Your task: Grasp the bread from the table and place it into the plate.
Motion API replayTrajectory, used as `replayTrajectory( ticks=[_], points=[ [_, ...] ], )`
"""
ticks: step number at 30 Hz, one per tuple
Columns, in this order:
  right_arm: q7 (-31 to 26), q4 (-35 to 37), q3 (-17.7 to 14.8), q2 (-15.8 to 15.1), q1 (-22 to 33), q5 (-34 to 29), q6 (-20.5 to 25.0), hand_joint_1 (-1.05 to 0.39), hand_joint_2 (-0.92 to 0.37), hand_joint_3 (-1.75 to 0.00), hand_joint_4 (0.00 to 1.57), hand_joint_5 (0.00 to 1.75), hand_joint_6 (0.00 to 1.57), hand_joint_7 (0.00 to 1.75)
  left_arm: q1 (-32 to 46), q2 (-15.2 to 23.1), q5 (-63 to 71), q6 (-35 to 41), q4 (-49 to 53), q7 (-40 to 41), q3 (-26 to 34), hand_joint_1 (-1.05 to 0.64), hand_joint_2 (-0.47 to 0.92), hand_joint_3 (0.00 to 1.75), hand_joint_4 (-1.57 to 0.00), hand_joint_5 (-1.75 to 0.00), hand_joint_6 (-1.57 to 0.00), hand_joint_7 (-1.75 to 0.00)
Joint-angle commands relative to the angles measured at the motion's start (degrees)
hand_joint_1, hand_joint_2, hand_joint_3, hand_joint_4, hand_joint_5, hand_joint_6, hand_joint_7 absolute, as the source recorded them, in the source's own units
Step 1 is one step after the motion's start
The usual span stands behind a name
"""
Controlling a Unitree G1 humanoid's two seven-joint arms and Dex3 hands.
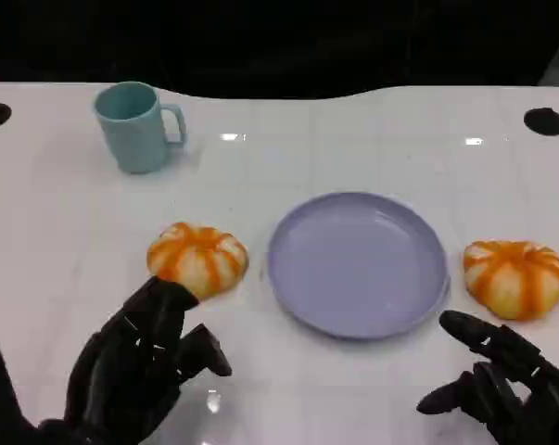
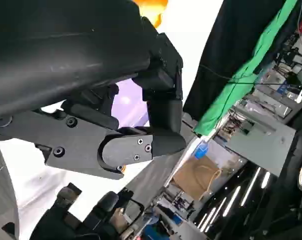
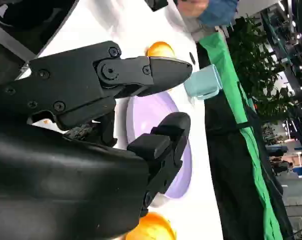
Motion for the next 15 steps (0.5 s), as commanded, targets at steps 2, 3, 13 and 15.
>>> replayTrajectory(
  ticks=[2,3,13,15],
  points=[
    [0.46,-0.63,-0.6,-0.7,0.37,0.66,-0.02,-0.74,-0.92,-0.31,0.75,1.07,0.98,0.32,0.24,0.91,0.19,0.23,-1.12,-0.18,0.01,-0.51,0.92,0.45,-0.77,-1.75,-0.57,-1.75],
    [0.03,-0.91,-0.56,-0.69,0.5,0.31,0.04,-0.74,-0.92,-0.31,0.75,1.07,0.98,0.32,0.23,0.84,0.09,0.16,-1.11,-0.27,0.03,-0.51,0.92,0.45,-0.77,-1.75,-0.57,-1.75],
    [-1.24,-1.46,-0.77,-0.97,0.59,-0.89,-0.54,-0.75,-0.92,-0.32,0.75,1.08,0.97,0.31,0.19,0.63,0.13,-0.14,-0.98,-0.49,0.03,-0.52,0.92,0.44,-0.78,-1.75,-0.56,-1.75],
    [-1.14,-1.36,-0.74,-0.98,0.56,-0.72,-0.6,-0.75,-0.92,-0.33,0.75,1.08,0.97,0.31,0.17,0.7,-0.08,0.16,-1.0,-0.5,0.09,-0.52,0.92,0.44,-0.78,-1.75,-0.56,-1.75]
  ],
)
